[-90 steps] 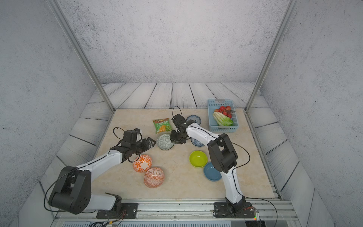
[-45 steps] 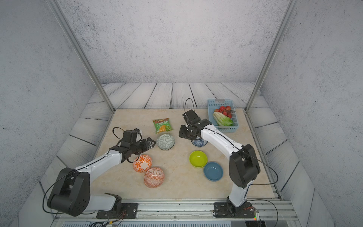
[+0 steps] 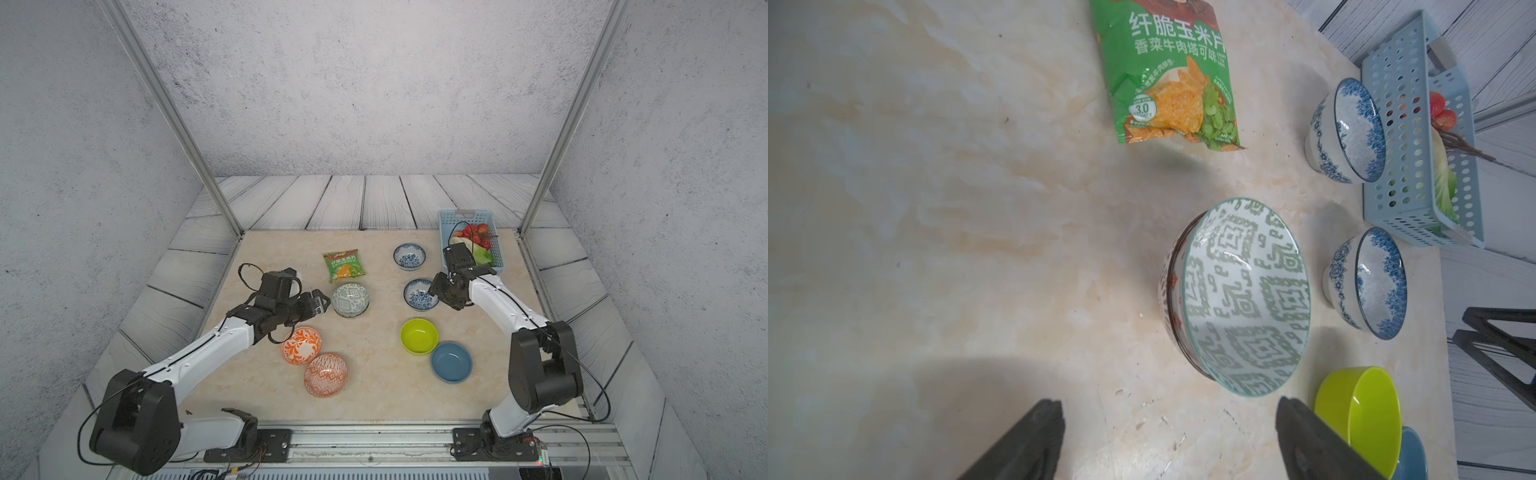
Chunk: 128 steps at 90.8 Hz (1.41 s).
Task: Stack the bowls
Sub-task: Move the bowl to the center of the board.
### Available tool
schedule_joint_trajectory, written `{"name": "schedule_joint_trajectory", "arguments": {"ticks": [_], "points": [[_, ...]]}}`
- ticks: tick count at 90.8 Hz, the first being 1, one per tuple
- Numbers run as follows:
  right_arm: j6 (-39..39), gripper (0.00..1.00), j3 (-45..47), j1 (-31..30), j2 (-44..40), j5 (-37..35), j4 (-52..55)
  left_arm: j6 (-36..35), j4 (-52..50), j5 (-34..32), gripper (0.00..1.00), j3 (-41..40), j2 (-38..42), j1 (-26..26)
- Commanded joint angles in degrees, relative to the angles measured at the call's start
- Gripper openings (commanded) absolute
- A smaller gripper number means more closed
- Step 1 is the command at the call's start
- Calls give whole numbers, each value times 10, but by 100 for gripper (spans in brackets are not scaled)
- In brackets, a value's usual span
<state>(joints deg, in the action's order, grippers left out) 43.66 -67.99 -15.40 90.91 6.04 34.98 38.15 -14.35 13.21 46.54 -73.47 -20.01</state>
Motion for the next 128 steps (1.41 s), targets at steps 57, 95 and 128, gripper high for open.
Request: {"name": "schedule_joint_trajectory", "arguments": {"ticks": [57,95,128], "points": [[1,50,-31,6,90,-13,-8,22,10,25,90,-21,57,-5],[-6,8,-38,5,136,30,-23,19,17,13,89,-14,49,-4],[-39,0,-77,-36,139,57,-12,19,12,14,89,-7,40,-2]]}}
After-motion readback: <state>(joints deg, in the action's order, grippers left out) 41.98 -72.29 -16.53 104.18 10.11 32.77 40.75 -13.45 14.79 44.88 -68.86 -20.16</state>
